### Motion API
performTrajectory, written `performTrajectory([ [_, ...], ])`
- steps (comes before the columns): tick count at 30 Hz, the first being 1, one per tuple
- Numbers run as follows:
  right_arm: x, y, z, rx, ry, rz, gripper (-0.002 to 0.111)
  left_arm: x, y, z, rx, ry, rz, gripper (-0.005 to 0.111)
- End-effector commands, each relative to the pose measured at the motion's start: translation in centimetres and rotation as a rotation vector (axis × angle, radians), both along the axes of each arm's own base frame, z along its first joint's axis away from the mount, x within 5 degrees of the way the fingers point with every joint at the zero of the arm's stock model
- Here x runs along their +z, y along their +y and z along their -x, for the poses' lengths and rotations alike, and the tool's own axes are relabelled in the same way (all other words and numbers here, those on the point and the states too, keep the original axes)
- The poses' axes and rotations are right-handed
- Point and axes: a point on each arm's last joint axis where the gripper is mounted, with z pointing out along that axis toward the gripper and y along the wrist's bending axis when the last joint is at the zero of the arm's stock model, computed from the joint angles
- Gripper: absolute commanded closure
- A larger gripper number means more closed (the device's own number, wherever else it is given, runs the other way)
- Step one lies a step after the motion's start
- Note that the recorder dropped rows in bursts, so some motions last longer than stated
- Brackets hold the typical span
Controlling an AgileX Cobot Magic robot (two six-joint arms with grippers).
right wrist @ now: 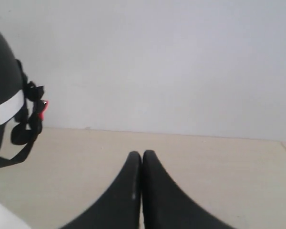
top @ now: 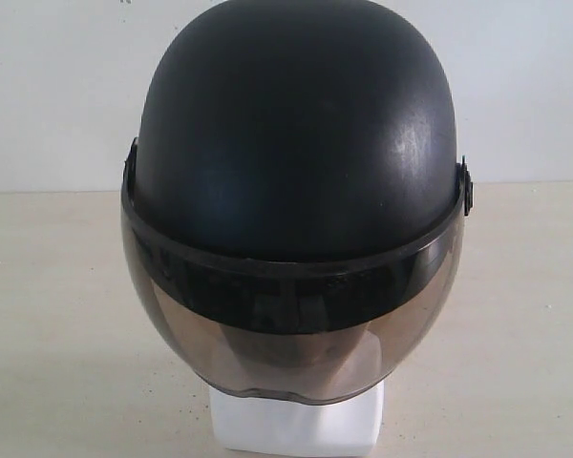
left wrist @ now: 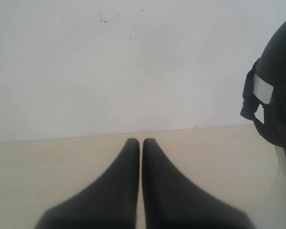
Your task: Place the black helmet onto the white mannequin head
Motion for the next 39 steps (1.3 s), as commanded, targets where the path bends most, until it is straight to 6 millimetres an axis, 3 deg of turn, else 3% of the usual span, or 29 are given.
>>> performTrajectory([
  [1, -1.3, -0.5, 0.2, -0.077, -0.043, 0.009, 0.108, 0.0, 0.1, 0.1, 0.009, -0.002, 0.013, 0.102],
  [8, -5.0, -0.5, 0.4, -0.085, -0.182, 0.003, 0.108, 0.0, 0.1, 0.1, 0.009, -0.002, 0.013, 0.102],
  [13, -7.9, -0.4, 0.4, -0.081, -0.188, -0.012, 0.108, 0.0, 0.1, 0.1, 0.009, -0.002, 0.013, 0.102],
  [31, -11.4, -0.6, 0.6, -0.103, 0.185, -0.021, 0.108, 0.0, 0.1, 0.1, 0.009, -0.004, 0.014, 0.102],
  [39, -11.4, -0.5, 0.6, -0.088, 0.187, 0.040, 0.108, 0.0, 0.1, 0.1, 0.009, -0.004, 0.014, 0.102],
])
